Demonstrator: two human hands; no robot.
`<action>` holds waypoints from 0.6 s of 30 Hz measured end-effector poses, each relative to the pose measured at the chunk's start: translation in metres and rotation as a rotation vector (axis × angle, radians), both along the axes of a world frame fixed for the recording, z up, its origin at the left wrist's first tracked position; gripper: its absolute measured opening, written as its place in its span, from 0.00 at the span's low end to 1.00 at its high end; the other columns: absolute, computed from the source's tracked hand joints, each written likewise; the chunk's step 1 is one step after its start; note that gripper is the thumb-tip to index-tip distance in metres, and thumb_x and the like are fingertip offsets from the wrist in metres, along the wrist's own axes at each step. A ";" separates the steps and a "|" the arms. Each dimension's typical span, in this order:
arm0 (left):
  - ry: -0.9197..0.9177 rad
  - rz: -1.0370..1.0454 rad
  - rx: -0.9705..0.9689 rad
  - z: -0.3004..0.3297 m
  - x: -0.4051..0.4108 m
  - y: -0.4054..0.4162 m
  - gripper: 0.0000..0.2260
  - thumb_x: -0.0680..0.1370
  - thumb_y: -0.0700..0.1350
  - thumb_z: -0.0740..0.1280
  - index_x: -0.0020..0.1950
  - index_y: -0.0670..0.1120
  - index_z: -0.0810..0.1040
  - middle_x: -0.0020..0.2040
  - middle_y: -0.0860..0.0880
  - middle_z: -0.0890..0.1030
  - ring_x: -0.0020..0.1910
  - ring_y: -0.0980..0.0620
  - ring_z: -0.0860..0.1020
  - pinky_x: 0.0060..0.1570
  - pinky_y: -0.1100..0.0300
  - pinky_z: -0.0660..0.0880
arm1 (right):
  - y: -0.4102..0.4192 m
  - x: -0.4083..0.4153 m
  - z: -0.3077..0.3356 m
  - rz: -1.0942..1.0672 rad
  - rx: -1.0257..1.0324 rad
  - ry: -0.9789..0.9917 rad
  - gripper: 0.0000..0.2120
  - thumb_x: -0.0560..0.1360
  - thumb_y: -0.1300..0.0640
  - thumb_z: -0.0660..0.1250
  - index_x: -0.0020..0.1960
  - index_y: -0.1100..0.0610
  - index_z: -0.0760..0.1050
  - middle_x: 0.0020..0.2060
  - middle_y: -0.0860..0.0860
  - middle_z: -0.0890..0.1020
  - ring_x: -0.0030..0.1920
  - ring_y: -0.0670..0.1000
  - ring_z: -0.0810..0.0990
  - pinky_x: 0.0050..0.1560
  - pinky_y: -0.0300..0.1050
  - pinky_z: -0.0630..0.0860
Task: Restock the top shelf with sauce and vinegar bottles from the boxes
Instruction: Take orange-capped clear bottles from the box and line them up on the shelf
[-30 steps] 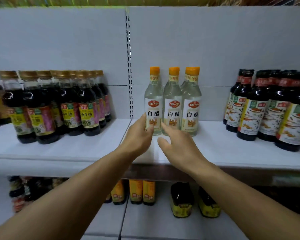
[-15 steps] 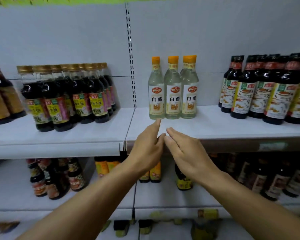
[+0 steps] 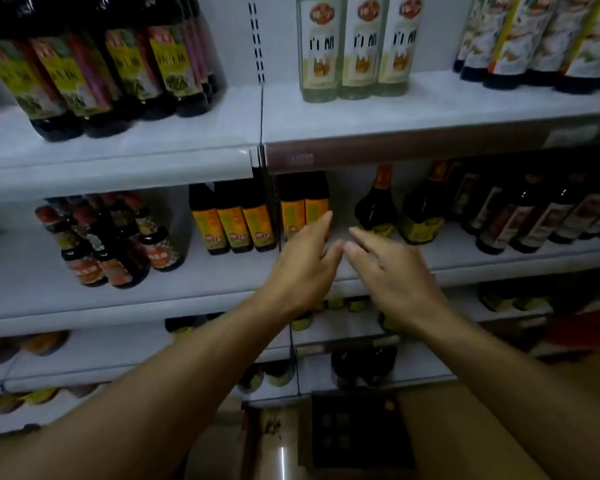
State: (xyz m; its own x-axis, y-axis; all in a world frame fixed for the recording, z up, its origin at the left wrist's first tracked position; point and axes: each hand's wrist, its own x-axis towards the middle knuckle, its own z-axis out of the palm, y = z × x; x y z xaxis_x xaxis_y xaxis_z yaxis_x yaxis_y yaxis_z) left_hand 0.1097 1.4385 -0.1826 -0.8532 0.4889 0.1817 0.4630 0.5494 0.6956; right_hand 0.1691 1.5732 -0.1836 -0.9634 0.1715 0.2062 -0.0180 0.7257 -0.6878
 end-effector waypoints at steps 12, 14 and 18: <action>-0.349 -0.022 -0.075 -0.162 0.029 0.008 0.23 0.83 0.48 0.59 0.78 0.47 0.59 0.77 0.48 0.65 0.74 0.49 0.65 0.70 0.57 0.65 | 0.029 0.029 -0.155 -0.136 -0.078 -0.223 0.18 0.81 0.51 0.62 0.68 0.57 0.76 0.64 0.53 0.79 0.65 0.52 0.76 0.65 0.46 0.72; -0.405 0.003 -0.090 -0.191 0.034 0.012 0.23 0.83 0.48 0.59 0.78 0.46 0.61 0.76 0.46 0.66 0.72 0.48 0.67 0.68 0.59 0.65 | 0.036 0.033 -0.189 -0.156 -0.107 -0.269 0.17 0.81 0.51 0.63 0.66 0.58 0.77 0.61 0.54 0.81 0.62 0.53 0.78 0.63 0.51 0.75; -0.489 0.029 -0.107 -0.253 0.041 0.020 0.21 0.83 0.47 0.59 0.76 0.48 0.64 0.70 0.44 0.73 0.63 0.49 0.74 0.57 0.62 0.66 | 0.051 0.038 -0.255 -0.191 -0.146 -0.372 0.18 0.81 0.51 0.62 0.68 0.56 0.76 0.62 0.52 0.81 0.62 0.53 0.78 0.61 0.48 0.75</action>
State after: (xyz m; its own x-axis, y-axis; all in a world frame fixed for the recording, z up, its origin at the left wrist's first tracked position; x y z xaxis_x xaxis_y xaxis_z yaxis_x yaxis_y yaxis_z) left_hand 0.1511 1.4585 -0.4359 -0.8393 0.4579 -0.2932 0.0800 0.6373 0.7664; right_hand 0.2068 1.6243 -0.4385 -0.9157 0.3552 -0.1877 0.3748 0.5870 -0.7176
